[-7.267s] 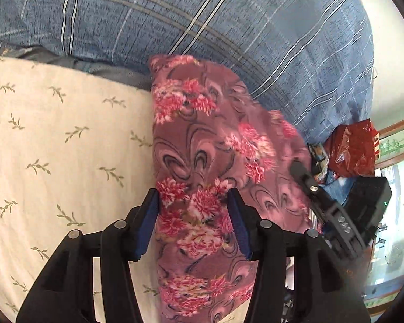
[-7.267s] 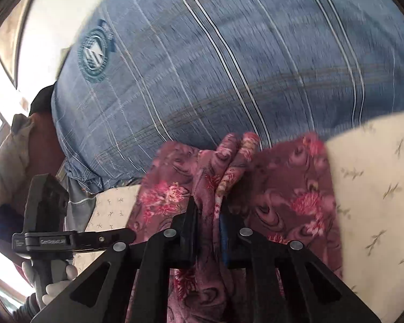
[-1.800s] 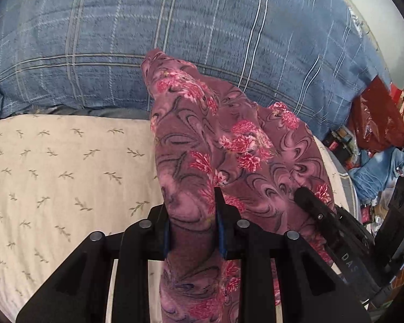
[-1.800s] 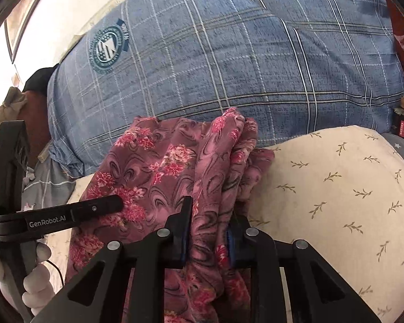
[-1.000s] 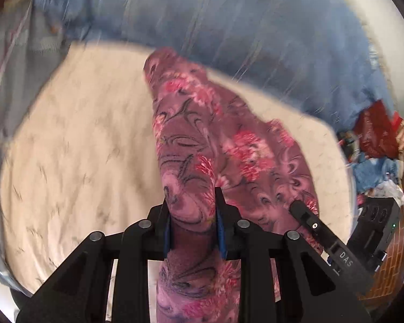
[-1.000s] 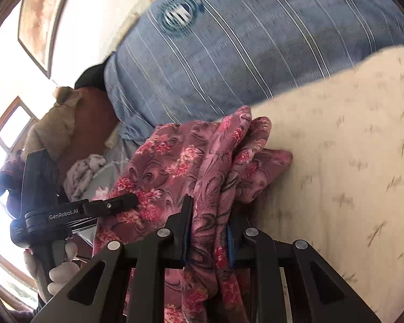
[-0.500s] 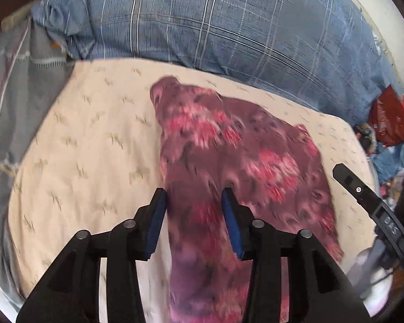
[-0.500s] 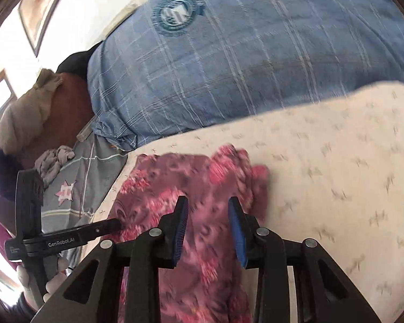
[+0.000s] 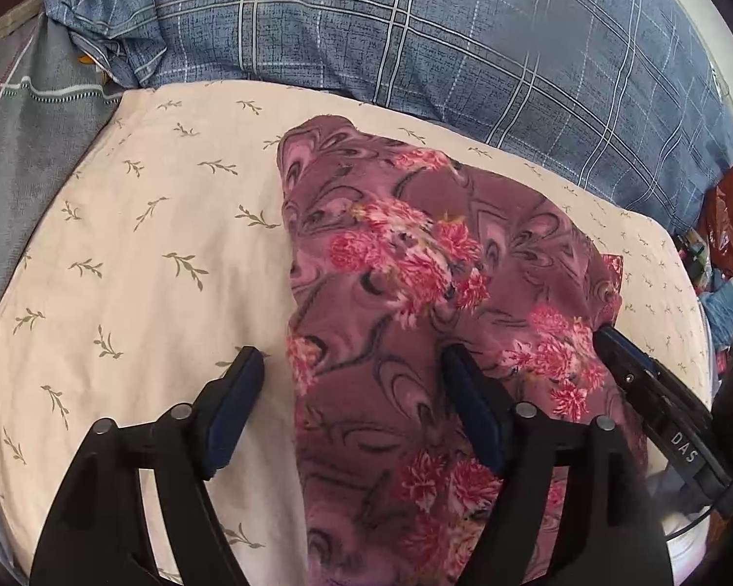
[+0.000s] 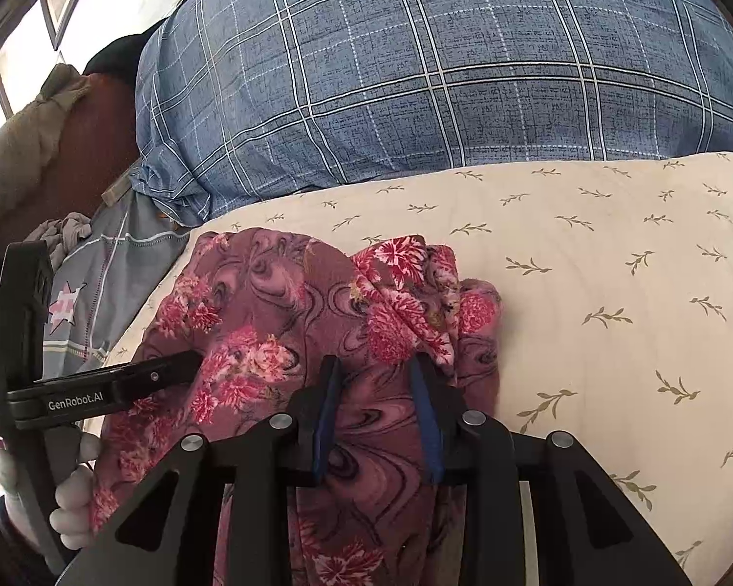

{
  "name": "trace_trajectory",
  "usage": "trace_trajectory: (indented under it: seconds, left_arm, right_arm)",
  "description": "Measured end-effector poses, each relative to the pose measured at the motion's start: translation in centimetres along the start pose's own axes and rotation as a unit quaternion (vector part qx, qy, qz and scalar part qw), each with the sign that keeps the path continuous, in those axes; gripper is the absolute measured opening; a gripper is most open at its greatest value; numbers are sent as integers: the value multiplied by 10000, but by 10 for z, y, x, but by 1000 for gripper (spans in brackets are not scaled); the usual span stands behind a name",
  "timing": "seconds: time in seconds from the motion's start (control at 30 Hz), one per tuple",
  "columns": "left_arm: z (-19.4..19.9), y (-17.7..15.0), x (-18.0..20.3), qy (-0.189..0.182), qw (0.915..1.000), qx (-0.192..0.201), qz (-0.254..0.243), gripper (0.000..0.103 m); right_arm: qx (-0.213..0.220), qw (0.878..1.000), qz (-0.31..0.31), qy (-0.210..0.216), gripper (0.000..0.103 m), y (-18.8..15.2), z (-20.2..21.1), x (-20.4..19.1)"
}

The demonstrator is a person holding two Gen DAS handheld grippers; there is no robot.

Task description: Fold small clothes

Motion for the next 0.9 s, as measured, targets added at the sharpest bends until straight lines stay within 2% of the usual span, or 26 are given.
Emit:
trace_trajectory:
  seconds: [0.2,0.33,0.4,0.43,0.53,0.63,0.7,0.77,0.87,0.9]
  left_arm:
    - [-2,3,-2,19,10000,-1,26,82]
    - [8,2,0,91,9999,-28,-49,82]
    - [17,-1,1,140,9998,-5,-101,81]
    - [24,-6,2,182,9997,12,-142,81]
    - [36,-19,4,215,9995,-10,-235,81]
    - [35,-36,8,271,9991,-95,-328,82]
    - [35,-41,10,332,9989,-71,-315,83]
    - [36,-41,10,364,9988,-84,-323,83]
    - [35,-40,10,353,9989,-124,-279,83]
    - [34,-40,9,350,9990,-130,-262,84]
  right_arm:
    - [-114,9997,-127,156,37,3,4,4]
    - [-87,9997,-209,-24,38,1,18,3]
    - [24,9997,-122,-218,54,-7,34,2]
    - [26,9996,-88,-261,57,-11,39,1]
    - [-3,9993,41,-376,58,-30,55,7]
    - [-36,9970,-131,-759,79,-47,57,21]
    - [123,9970,-414,-636,84,-52,60,29]
    - [166,9963,-479,-698,87,-52,58,28]
    - [194,9957,-669,-612,101,-51,53,27]
    - [223,9948,-748,-649,102,-51,52,26]
Point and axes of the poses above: each gripper's, at about its wrist camera, not at the fingertips, and z roughly against the way its jaws point, x to its right, y to its top, the point moved 1 cm from there along -z, roughly the way its jaws point, and after that the axes turned 11 degrees about -z, right-handed, at the moved point
